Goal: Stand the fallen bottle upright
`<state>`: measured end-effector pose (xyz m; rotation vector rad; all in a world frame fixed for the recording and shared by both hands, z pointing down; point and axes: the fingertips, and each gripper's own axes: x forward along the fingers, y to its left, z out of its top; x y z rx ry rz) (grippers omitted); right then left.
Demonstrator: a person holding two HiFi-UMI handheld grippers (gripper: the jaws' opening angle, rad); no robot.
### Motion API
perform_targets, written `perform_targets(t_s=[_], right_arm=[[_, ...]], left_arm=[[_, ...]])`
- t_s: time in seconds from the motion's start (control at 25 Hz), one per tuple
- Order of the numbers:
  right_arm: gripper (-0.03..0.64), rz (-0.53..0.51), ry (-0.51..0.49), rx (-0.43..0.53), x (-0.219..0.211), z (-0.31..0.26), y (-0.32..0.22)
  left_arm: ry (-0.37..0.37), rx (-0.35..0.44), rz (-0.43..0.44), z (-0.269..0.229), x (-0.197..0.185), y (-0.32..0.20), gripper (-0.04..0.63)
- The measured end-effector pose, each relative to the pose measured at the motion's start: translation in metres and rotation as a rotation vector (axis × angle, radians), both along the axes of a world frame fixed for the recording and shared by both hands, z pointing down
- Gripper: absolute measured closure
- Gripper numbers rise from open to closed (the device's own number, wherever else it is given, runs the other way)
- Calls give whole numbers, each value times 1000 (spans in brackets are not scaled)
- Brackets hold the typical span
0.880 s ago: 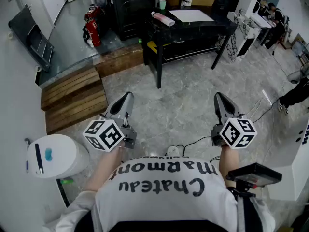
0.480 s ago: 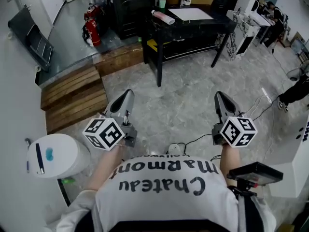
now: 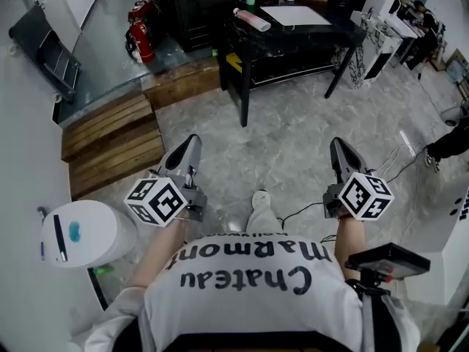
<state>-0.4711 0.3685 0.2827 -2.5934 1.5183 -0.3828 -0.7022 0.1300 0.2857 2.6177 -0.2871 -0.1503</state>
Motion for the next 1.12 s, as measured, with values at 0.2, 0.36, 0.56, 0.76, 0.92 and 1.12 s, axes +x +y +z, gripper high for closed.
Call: perform_targets(t_s=[0.2, 0.36, 0.56, 0.76, 0.92, 1.12], right_arm=[[607, -9, 6, -5, 52, 4, -37], [607, -37, 10, -13, 98, 3, -70], [607, -67, 23, -17, 162, -3, -104], [607, -86, 39, -13, 225, -7, -134], [607, -103, 52, -22, 264, -7, -150], [607, -128, 37, -32, 294, 0, -161]], left_arm=[[-7, 10, -38, 0, 41, -37, 581], [-64, 25, -64, 4, 84, -61, 581], [-54, 6, -103, -3, 138, -93, 581], [0, 0, -85, -11, 197, -113, 580], [0, -18, -89, -6, 241, -127, 580], [7, -27, -88, -2, 281, -132, 580]])
